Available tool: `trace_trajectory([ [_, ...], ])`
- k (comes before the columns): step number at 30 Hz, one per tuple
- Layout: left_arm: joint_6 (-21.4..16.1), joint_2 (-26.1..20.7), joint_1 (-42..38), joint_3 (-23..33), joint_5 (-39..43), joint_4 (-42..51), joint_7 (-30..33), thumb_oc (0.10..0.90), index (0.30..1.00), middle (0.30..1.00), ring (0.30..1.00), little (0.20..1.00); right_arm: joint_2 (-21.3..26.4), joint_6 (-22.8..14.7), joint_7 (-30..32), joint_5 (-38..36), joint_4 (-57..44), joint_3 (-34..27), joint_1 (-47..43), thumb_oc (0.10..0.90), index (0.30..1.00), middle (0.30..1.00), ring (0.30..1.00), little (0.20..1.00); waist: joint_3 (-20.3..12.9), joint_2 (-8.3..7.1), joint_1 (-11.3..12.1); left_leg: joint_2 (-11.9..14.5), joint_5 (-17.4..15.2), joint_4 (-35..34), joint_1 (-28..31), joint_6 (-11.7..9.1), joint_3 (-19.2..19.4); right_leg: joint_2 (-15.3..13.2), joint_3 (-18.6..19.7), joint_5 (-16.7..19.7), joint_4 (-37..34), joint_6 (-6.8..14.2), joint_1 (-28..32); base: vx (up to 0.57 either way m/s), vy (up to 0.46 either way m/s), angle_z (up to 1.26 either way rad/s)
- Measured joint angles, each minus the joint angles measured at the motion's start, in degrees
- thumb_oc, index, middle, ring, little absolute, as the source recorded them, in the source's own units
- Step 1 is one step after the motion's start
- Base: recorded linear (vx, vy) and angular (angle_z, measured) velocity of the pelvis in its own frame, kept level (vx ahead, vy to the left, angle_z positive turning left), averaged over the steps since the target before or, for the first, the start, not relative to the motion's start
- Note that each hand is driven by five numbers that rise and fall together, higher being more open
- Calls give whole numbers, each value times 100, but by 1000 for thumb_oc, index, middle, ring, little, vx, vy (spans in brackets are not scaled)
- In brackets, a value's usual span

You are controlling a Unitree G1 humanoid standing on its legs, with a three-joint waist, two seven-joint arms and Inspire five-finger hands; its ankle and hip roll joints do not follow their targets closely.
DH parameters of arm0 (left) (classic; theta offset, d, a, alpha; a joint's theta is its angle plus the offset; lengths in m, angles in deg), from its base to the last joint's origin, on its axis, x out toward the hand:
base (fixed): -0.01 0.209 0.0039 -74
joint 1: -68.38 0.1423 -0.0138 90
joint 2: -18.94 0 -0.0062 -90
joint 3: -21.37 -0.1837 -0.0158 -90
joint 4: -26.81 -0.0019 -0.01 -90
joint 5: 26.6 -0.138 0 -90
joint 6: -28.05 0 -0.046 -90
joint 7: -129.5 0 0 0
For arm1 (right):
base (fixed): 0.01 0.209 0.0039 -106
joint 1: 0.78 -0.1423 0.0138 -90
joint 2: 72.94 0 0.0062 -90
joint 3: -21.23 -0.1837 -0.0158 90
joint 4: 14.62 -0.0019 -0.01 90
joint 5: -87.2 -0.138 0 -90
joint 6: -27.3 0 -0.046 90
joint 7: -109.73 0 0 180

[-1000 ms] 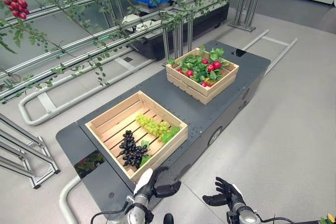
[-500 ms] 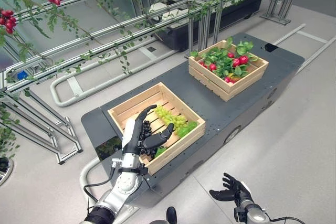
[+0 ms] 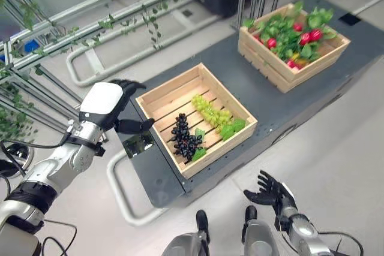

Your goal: Pick up the fruits from the basket on one side to the basket on the other side

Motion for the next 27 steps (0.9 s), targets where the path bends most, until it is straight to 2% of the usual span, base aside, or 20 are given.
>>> trace_trajectory([
  [3, 178, -13, -247, -590, -505, -125, -59, 800, 900, 900, 900, 900, 299, -76, 31, -173, -298, 125, -544, 800, 900, 900, 900, 900, 335, 32, 56, 186, -27, 199, -318, -125, 1, 183, -1, 123, -79, -140, -159, -157, 100, -14],
  [5, 180, -7, -544, -864, -681, -166, -67, 800, 900, 900, 900, 900, 483, -76, 47, -179, -320, 131, -955, 800, 900, 900, 900, 900, 519, -19, 48, 215, -45, 351, -561, -148, -36, 208, -3, 91, 76, -192, -412, -48, 75, -4],
  [7, 168, 107, -1056, -1070, -729, -294, -70, 800, 900, 900, 900, 900, 715, -76, 97, -405, -338, 121, -1475, 800, 900, 900, 900, 900, 840, -99, 30, 237, -121, 549, -710, -195, -50, 200, -24, 18, 327, -269, -596, -70, 74, -9],
  [12, 337, 167, -2050, -1439, -1049, -410, -74, 800, 900, 900, 900, 900, 983, -83, 127, -681, -358, 100, -1858, 800, 900, 900, 900, 900, 901, -195, 13, 275, -458, 1359, -1338, -222, -63, 142, -37, -205, 881, -333, -1089, -79, 73, 4],
  [15, 658, 136, -2459, -1549, -1032, -455, 3, 800, 900, 900, 900, 900, 1061, -84, 200, -902, -539, 104, -1909, 800, 900, 900, 900, 900, 948, -224, -30, 345, -829, 2270, -1920, -228, -87, 62, -10, -456, 1532, -375, -1542, -94, 66, 2],
  [18, 914, 130, -2697, -1549, -1034, -589, 354, 800, 900, 900, 900, 900, 1069, -84, 265, -1077, -648, 97, -1882, 800, 900, 900, 900, 900, 980, -236, -143, 410, -1085, 3039, -2531, -232, -209, 34, -1, -628, 2063, -422, -1998, -54, 59, 12],
  [20, 1079, 131, -2765, -1547, -1036, -605, 843, 800, 900, 900, 900, 900, 1063, -83, 403, -1073, -647, 96, -1758, 800, 900, 900, 900, 900, 1002, -255, -132, 492, -1279, 3579, -2955, -218, -217, 26, 70, -774, 2475, -467, -2389, -58, 47, -3],
  [24, 1174, 146, -2769, -1533, -1165, -644, 1456, 800, 900, 900, 900, 900, 1047, -78, 479, -1049, -638, 101, -1519, 800, 900, 900, 900, 900, 1034, -301, -158, 556, -1394, 3994, -3361, -217, -236, 27, 110, -832, 2794, -480, -2768, -24, 15, -5],
  [27, 1169, 182, -2769, -1535, -1529, -642, 1480, 800, 900, 900, 900, 900, 1027, -74, 494, -1043, -633, 114, -1412, 800, 900, 900, 900, 900, 1040, -313, -186, 582, -1392, 4021, -3414, -218, -249, 29, 119, -825, 2811, -483, -2817, 0, 0, 0],
])
